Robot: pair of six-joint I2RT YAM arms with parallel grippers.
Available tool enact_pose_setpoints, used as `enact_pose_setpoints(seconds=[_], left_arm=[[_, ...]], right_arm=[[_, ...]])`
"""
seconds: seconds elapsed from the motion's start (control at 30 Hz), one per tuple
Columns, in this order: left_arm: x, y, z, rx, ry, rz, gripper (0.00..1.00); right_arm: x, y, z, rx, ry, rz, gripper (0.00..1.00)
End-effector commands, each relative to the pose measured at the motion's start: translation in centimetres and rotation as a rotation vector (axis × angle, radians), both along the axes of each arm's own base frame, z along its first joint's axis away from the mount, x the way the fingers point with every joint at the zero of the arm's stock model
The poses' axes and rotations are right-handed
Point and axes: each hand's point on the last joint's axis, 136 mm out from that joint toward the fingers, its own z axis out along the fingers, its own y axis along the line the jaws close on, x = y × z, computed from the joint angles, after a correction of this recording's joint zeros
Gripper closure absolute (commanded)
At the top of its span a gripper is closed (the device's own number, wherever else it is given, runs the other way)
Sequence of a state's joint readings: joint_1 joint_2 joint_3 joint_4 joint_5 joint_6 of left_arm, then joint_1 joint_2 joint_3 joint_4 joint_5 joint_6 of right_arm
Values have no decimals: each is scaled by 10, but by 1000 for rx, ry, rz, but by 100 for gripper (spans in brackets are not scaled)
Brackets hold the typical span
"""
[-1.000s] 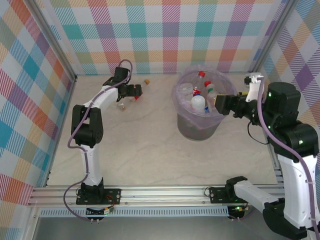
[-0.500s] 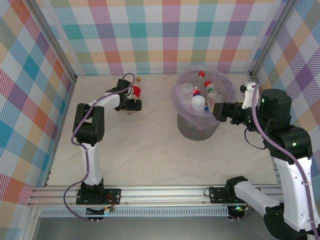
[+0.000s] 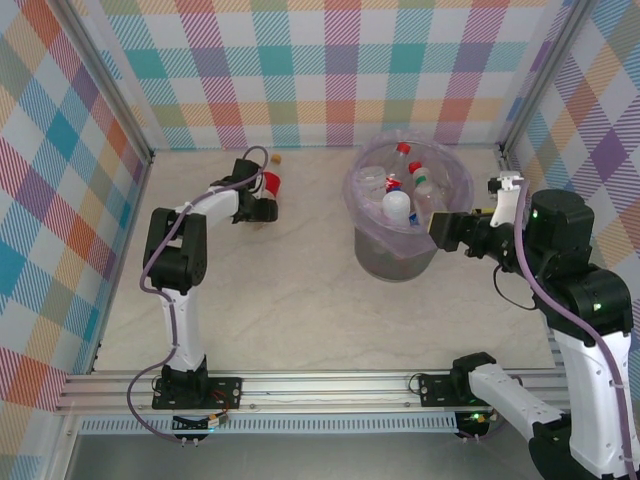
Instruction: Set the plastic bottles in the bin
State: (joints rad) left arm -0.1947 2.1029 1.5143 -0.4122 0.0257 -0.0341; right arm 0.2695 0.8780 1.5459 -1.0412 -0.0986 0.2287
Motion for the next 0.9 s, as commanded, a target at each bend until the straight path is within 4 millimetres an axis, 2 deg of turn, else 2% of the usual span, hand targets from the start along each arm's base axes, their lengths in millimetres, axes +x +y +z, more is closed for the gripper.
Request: enact_pose_setpoints(seconds=[0.0, 0.1, 0.2, 0.33, 0.4, 0.5, 0.57, 0.7, 0.8, 0.87], left_arm=[[-3, -7, 50, -47, -103, -1, 44], [-16, -12, 78, -78, -169, 5, 48], [-36, -18, 112, -139, -251, 20, 51], [-77, -28, 154, -224, -370, 30, 52], [-100, -22, 171, -233, -428, 76, 52], [-135, -13, 196, -275, -524, 128, 55], [-158, -18, 213, -345, -576, 121, 59], [-194, -43, 238, -504, -646, 70, 61], [-213, -71, 255, -632, -723, 2, 63], [-223, -88, 265, -643, -761, -66, 63]], right_arm=[[-5, 1, -3, 20, 13, 3, 8], [-9, 1, -2, 28, 12, 4, 8], [-10, 1, -4, 34, 18, 1, 8], [-4, 8, -7, 46, 38, 26, 8], [3, 16, -6, 64, 49, 58, 9], [15, 38, 4, 138, 39, 147, 9], [19, 57, 15, 214, 13, 229, 9], [28, 89, 20, 276, -13, 319, 8], [34, 128, 20, 296, -23, 406, 8], [37, 155, 19, 307, -12, 471, 7]])
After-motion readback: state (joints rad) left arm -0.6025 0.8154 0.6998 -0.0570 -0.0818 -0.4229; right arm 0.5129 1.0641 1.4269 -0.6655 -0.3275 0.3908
